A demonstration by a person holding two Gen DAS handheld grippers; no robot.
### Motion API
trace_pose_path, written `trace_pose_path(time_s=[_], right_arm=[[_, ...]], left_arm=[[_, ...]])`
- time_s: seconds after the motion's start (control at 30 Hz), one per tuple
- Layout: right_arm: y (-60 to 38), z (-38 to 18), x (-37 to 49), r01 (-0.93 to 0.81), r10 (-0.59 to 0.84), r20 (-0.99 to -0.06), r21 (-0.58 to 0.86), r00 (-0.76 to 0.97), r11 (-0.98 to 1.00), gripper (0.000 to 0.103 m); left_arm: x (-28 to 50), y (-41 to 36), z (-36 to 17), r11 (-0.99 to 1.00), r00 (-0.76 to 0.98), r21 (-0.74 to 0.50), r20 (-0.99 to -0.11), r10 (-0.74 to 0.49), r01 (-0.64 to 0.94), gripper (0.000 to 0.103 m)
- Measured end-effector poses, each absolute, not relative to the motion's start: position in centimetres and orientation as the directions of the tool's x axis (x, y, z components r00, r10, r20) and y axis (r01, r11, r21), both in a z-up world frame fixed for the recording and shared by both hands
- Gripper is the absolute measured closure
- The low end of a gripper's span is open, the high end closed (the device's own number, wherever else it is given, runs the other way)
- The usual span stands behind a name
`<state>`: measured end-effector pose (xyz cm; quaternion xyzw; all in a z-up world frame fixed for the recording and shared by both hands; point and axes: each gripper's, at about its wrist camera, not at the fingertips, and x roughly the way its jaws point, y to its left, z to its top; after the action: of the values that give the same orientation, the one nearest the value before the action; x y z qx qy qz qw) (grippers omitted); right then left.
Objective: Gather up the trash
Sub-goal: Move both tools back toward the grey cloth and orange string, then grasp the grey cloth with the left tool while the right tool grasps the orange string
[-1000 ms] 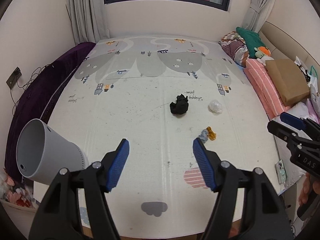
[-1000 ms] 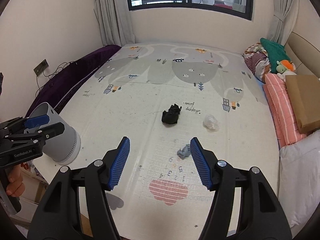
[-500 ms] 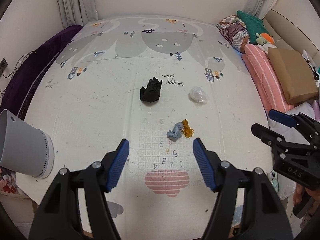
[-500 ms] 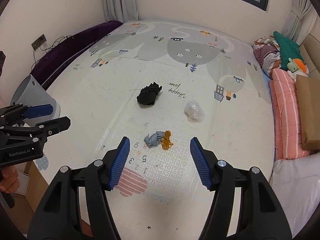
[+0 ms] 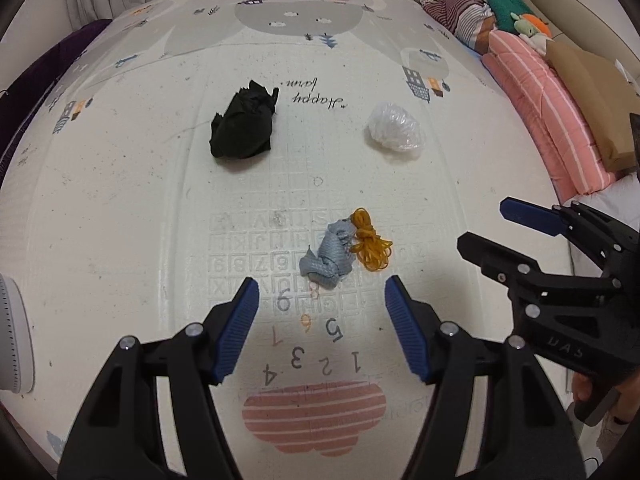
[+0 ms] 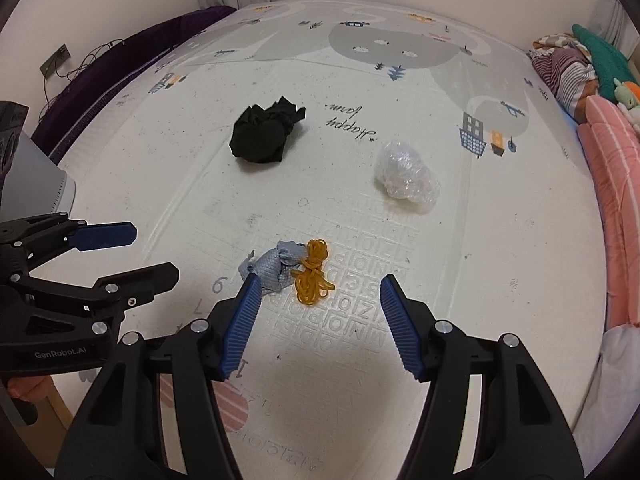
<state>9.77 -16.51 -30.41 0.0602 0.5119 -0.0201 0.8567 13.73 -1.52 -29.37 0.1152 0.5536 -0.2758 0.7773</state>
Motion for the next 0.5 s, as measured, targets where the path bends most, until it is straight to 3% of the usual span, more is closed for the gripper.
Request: trace_pose_path(time_s=[0.37,0.5], right_arm=[[-16.6,-39.7,12.9,0.046,0.064,-0.904,0.092,0.422,0.995,0.045],[-16.3,-41.6,13.4,0.018,0.086,-0.913,0.101,0.399,0.995,0.05]], left_arm=[[15.5,-3.4,-38.7,0.755,0.2,-0.091,-0.938,-0.284,0.649,0.038],[15.5,-4.0,-40.7,0.718,0.179,-0.089,-0.941,-0.289,0.69,0.048]])
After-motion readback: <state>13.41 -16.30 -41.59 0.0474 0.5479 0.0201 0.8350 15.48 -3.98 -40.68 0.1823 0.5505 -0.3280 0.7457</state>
